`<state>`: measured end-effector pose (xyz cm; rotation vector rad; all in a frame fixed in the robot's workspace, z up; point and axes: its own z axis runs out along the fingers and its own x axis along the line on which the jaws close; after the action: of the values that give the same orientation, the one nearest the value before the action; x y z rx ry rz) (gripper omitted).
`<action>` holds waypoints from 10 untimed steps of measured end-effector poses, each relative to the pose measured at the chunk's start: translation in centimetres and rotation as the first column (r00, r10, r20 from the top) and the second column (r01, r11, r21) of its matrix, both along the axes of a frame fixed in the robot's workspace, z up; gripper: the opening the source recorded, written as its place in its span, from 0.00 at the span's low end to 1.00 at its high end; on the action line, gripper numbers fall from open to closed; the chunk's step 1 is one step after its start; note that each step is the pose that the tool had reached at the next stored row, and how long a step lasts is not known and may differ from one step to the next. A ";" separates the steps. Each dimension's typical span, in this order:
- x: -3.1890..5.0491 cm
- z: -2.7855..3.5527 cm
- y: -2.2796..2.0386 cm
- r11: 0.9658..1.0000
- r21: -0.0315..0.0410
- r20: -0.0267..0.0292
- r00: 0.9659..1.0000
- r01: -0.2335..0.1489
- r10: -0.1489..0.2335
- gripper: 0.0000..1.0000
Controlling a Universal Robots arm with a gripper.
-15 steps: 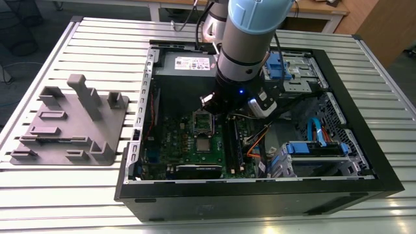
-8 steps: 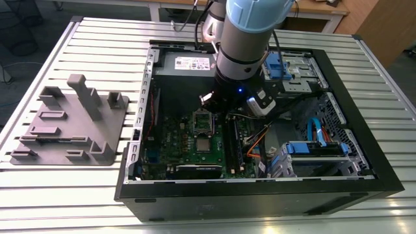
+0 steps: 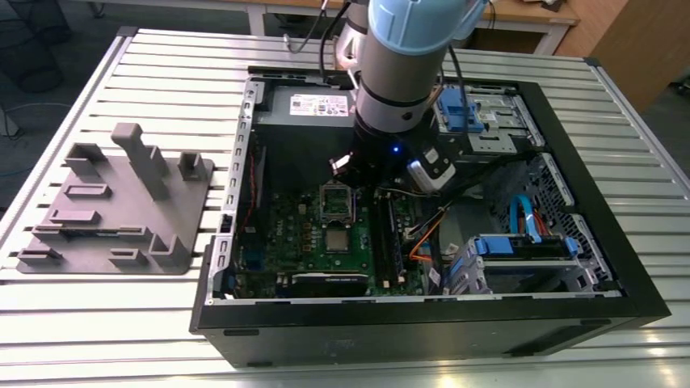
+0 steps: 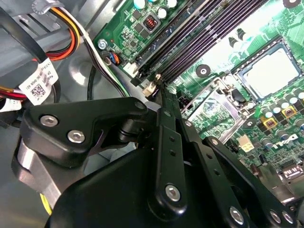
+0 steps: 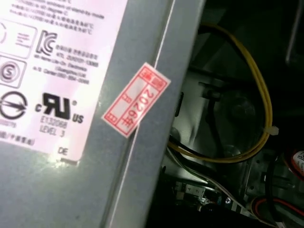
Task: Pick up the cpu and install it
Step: 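Close the cpu cover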
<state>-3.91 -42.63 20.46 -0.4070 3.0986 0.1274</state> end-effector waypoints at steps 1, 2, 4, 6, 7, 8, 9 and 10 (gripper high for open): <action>-0.08 0.00 0.01 1.000 0.000 0.001 1.000 -0.001 0.001 0.11; -0.16 0.00 0.02 1.000 0.000 0.001 1.000 -0.001 0.001 0.11; -0.30 -0.03 0.05 1.000 0.000 0.003 1.000 -0.002 0.002 0.11; -0.32 -0.06 0.06 1.000 0.000 0.005 1.000 -0.004 0.004 0.11; -0.32 -0.08 0.06 1.000 0.000 0.006 1.000 -0.004 0.004 0.11; -0.32 -0.09 0.06 1.000 0.000 0.006 1.000 -0.005 0.005 0.11; -0.33 -0.12 0.08 1.000 0.000 0.006 1.000 -0.005 0.005 0.11; -0.39 -0.14 0.08 1.000 0.000 0.007 1.000 -0.005 0.005 0.11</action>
<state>-4.30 -42.55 20.33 -0.4147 3.0907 0.1258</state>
